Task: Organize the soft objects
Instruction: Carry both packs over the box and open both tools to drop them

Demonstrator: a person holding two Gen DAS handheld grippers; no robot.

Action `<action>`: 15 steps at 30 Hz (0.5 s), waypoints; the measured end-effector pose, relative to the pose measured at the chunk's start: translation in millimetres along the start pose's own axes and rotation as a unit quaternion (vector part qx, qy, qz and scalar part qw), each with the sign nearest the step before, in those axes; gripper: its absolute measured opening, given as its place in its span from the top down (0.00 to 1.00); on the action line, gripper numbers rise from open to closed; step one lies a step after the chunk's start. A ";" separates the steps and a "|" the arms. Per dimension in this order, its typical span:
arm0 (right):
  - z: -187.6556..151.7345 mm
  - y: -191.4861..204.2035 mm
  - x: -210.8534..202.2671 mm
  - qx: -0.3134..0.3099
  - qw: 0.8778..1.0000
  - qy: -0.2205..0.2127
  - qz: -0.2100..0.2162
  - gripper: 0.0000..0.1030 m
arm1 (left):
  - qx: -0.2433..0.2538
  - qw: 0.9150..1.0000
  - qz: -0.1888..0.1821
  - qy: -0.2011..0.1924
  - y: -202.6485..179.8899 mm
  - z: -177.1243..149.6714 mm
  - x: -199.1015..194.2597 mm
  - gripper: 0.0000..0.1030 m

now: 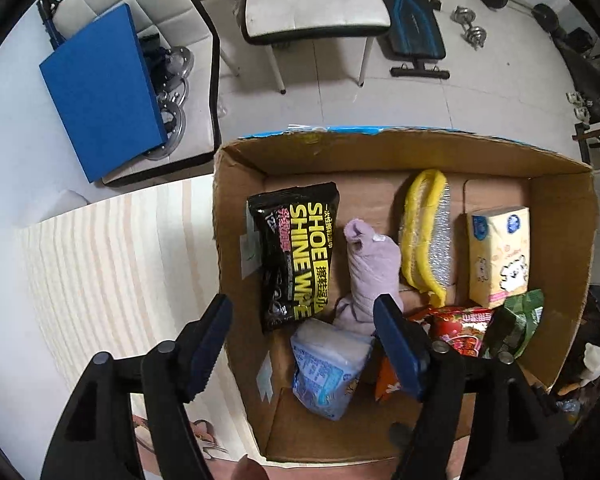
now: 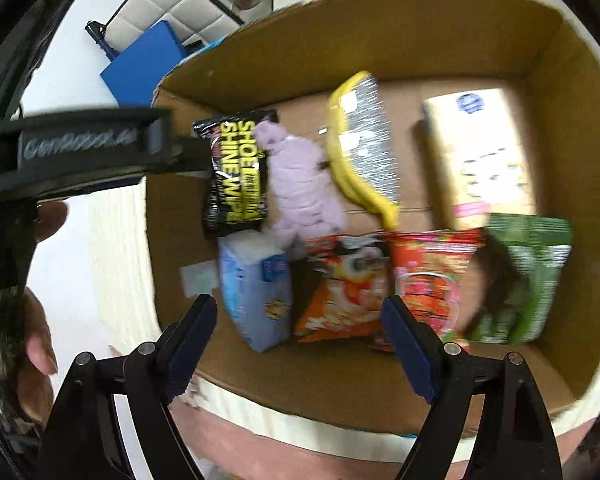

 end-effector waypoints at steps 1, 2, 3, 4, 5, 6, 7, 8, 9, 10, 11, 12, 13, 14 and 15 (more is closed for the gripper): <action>-4.3 -5.5 -8.3 -0.004 1.000 -0.004 -0.021 0.11 | -0.001 1.000 0.000 -0.007 -0.5 -3.6 -3.7 0.19; -6.0 -12.5 -13.7 -0.006 0.999 -0.007 -0.039 0.03 | -0.004 1.000 0.003 -0.016 0.0 -7.3 -6.8 0.10; -7.9 -21.3 -20.3 -0.008 0.998 -0.012 -0.058 0.00 | -0.006 1.000 0.005 -0.027 0.1 -12.0 -9.9 0.08; -7.4 -32.7 -28.2 -0.010 0.997 -0.018 -0.073 0.00 | -0.008 0.999 0.006 -0.035 0.1 -16.8 -11.4 0.08; -10.6 -43.1 -36.3 -0.013 0.995 -0.024 -0.091 0.00 | -0.013 0.999 0.006 -0.041 -0.7 -23.1 -12.9 0.07; -6.8 -54.2 -44.4 -0.013 0.994 -0.029 -0.102 0.00 | -0.018 0.999 0.001 -0.047 -3.0 -30.7 -13.7 0.07; -9.7 -60.0 -55.9 -0.013 0.993 -0.032 -0.111 0.00 | -0.022 0.998 -0.004 -0.051 -5.6 -37.0 -14.4 0.06; -11.5 -66.5 -62.1 -0.014 0.992 -0.038 -0.120 0.00 | -0.028 0.998 -0.009 -0.055 -8.7 -44.5 -15.0 0.02; -12.9 -72.0 -67.8 -0.014 0.991 -0.044 -0.127 0.00 | -0.035 0.997 -0.014 -0.060 -12.3 -52.5 -15.9 0.01; -15.1 -75.6 -73.5 -0.016 0.990 -0.050 -0.134 0.00 | -0.040 0.997 -0.019 -0.063 -15.5 -58.9 -16.2 0.01; -17.8 -77.3 -82.2 -0.019 0.988 -0.055 -0.140 0.00 | -0.045 0.996 -0.022 -0.067 -19.3 -66.8 -16.4 0.00; -23.0 -76.0 -86.1 -0.024 0.987 -0.061 -0.147 0.00 | -0.048 0.996 -0.022 -0.072 -22.2 -72.9 -17.1 0.00; -25.6 -78.0 -92.0 -0.031 0.985 -0.067 -0.155 0.00 | -0.050 0.996 -0.023 -0.077 -25.0 -78.4 -17.9 0.00; -27.9 -80.6 -98.7 -0.036 0.984 -0.070 -0.160 0.00 | -0.052 0.995 -0.021 -0.081 -28.0 -84.5 -18.9 0.00; -30.5 -83.5 -108.9 -0.041 0.983 -0.073 -0.166 0.00 | -0.052 0.995 -0.015 -0.088 -30.2 -90.5 -20.0 0.00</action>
Point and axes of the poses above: each gripper's, at about its wrist camera, not at the fingertips, and x roughly the way its jaws point, y to its left, z to its top, the point moved 10 cm from there along x, roughly the way its jaws point, and after that the axes turned 10 degrees about z, right-handed, at the moved point
